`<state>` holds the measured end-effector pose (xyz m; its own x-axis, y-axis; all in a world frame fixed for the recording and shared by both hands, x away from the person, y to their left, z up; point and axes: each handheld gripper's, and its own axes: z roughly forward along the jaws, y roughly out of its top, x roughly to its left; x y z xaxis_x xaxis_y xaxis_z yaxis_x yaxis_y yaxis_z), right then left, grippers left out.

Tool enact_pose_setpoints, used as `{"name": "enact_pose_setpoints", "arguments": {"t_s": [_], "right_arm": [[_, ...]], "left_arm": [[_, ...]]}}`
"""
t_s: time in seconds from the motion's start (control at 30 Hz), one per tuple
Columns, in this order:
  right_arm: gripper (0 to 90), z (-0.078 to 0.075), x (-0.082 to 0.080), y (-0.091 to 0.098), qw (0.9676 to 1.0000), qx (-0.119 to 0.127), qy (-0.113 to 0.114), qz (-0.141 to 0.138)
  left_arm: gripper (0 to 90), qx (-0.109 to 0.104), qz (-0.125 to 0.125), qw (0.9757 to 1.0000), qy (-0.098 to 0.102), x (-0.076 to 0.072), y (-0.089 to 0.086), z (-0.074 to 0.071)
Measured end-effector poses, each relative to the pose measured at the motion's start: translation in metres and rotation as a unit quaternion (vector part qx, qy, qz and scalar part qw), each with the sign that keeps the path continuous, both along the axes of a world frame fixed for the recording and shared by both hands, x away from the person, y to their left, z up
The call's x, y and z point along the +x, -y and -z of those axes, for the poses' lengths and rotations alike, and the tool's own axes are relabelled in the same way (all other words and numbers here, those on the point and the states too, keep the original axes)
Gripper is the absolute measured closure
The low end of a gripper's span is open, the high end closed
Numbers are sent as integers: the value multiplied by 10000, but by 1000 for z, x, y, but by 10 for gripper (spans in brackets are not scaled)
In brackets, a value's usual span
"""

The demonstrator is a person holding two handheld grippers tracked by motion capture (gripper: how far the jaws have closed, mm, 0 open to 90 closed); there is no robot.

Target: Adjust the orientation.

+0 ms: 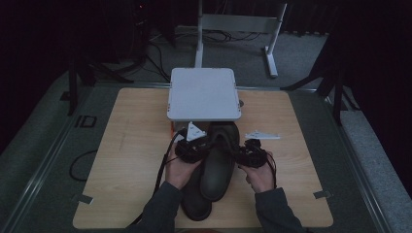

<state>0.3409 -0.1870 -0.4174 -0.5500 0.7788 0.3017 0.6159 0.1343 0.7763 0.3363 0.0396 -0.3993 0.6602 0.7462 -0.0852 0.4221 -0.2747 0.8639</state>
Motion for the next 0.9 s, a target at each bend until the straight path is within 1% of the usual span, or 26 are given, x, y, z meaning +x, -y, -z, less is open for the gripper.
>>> {"name": "enact_pose_setpoints", "arguments": {"t_s": [0.07,0.1,0.13,0.17,0.2,0.33,0.4,0.43,0.5,0.53,0.57,0.6,0.67,0.7,0.8,0.83,0.9], "right_arm": [[667,-1,2,2,10000,-6,2,-49],[673,-2,3,2,9999,-58,13,-86],[673,-2,3,2,9998,-145,24,-96],[673,-1,3,1,9994,-318,73,-63],[673,0,4,2,9991,-408,89,-44],[674,8,9,4,9995,-274,-91,-120],[674,12,12,1,9994,-262,-114,-173],[674,14,14,-1,9992,-275,-137,-251],[674,16,18,-4,9986,-272,-234,-398],[674,16,18,-4,9986,-272,-234,-398],[674,18,21,-5,9980,-294,-294,-483],[674,18,21,-5,9980,-294,-294,-483],[674,28,30,-7,9968,-359,-495,-524],[674,28,30,-7,9968,-359,-495,-524],[674,33,31,-6,9956,-391,-653,-548],[674,34,30,-5,9954,-361,-692,-552],[673,35,28,-3,9955,-310,-699,-562]], "left_arm": [[629,-74,-2,10000,49,-4,-7,-3],[611,-98,-23,9999,77,-6,-11,-4],[600,-124,-33,9999,113,-8,-18,-6],[593,-118,-42,9998,132,-9,-23,-8],[587,-99,-69,9998,155,-11,-29,-8],[567,-11,-219,9996,160,-13,-50,-5],[556,39,-268,9995,150,-12,-60,-1],[552,60,-295,9994,153,-12,-63,1],[547,79,-369,9992,94,-11,-71,6],[544,79,-369,9992,94,-11,-71,6],[544,79,-369,9992,94,-11,-71,6],[544,69,-416,9991,85,-12,-78,12],[531,81,-461,9989,68,-12,-84,17],[531,85,-483,9988,55,-13,-86,20],[527,79,-571,9983,-37,-13,-93,28],[527,64,-595,9982,-51,-13,-94,31],[527,70,-638,9979,-80,-13,-97,36]]}}
